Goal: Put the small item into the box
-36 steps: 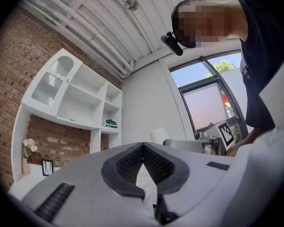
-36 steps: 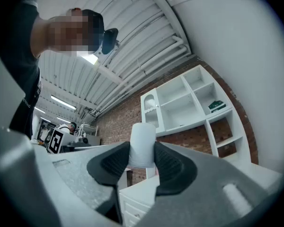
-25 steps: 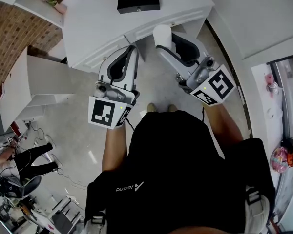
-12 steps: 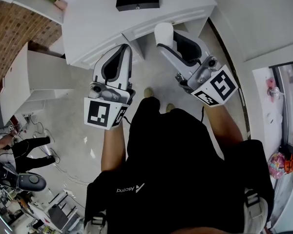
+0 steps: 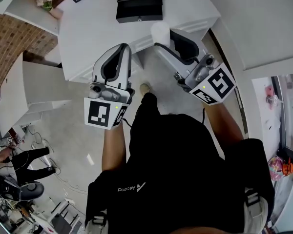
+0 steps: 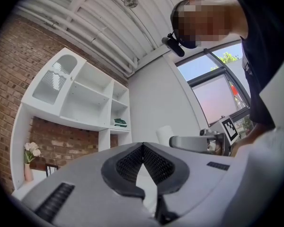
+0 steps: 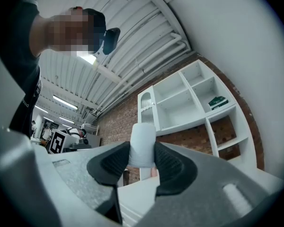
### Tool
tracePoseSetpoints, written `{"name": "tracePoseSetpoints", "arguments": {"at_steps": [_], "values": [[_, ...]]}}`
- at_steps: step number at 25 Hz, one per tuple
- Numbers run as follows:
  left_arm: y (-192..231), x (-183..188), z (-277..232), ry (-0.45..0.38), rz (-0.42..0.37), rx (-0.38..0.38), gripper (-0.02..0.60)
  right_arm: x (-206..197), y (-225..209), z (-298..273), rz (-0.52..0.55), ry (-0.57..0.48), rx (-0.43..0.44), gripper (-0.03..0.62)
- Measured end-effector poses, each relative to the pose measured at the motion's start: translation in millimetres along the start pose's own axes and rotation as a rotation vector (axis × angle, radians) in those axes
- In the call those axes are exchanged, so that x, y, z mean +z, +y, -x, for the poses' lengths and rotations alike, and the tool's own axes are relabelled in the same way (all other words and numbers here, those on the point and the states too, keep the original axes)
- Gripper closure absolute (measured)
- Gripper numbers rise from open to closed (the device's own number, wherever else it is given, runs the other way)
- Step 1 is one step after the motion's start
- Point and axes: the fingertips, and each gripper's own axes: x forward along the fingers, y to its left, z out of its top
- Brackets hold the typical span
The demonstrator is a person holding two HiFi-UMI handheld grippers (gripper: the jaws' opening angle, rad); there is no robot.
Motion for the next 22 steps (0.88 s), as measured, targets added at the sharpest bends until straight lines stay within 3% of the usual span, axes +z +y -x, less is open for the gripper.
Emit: {"name": "tracePoseSetpoints", "arguments": {"at_steps": [14, 22], "values": [[169.7, -58.8, -93.4, 0.0, 0.05, -0.051, 0.583, -90.6, -115.1, -154.1, 0.028, 0.185, -0.076, 0.43], [237.5, -97.2, -128.5, 0.033, 0.076, -0.089, 0.583, -163.7, -167.1, -215.9, 0.073, 0.386, -0.127, 0.43]]}}
